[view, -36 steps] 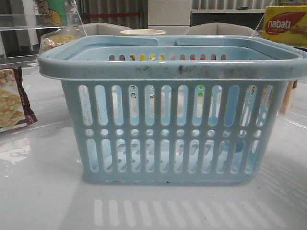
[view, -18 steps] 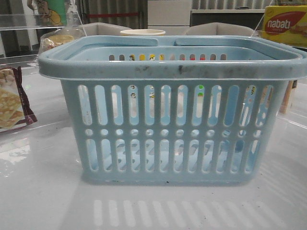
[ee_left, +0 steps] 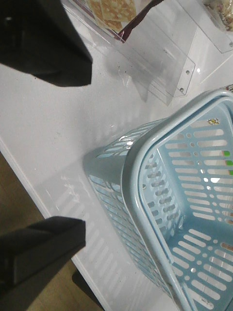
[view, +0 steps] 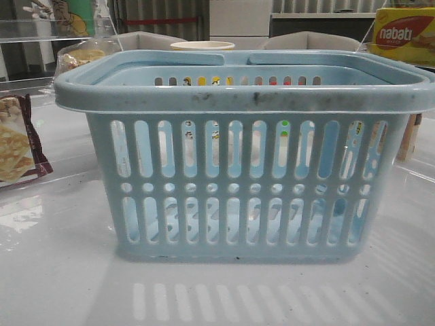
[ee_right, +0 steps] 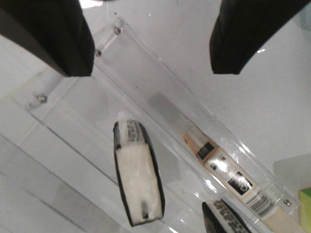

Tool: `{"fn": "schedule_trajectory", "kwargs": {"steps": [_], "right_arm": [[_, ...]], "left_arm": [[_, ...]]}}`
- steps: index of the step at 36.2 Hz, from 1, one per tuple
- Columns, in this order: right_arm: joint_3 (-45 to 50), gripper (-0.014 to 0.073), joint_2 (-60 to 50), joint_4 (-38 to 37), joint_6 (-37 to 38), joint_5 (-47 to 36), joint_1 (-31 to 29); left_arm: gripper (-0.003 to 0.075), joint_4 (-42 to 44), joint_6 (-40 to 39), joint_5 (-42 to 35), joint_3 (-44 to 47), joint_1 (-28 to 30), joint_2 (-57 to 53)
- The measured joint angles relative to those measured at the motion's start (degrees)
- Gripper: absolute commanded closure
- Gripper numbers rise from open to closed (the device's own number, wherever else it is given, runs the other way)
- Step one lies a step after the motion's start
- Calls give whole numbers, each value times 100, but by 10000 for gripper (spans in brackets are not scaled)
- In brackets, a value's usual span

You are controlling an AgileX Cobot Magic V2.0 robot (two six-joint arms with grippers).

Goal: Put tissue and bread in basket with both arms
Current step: 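Grasp the small black tissue pack from the acrylic shelf with the right gripper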

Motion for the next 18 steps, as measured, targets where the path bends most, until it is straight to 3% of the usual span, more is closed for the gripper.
{"fn": "schedule_trajectory", "kwargs": {"steps": [14, 18], "right_arm": [[-283, 0, 951, 68, 0, -950, 0], [-283, 87, 1036, 68, 0, -1144, 0]], "left_arm": [[120, 0, 0, -48, 0, 0, 0], [120, 0, 0, -102, 0, 0, 0]]}}
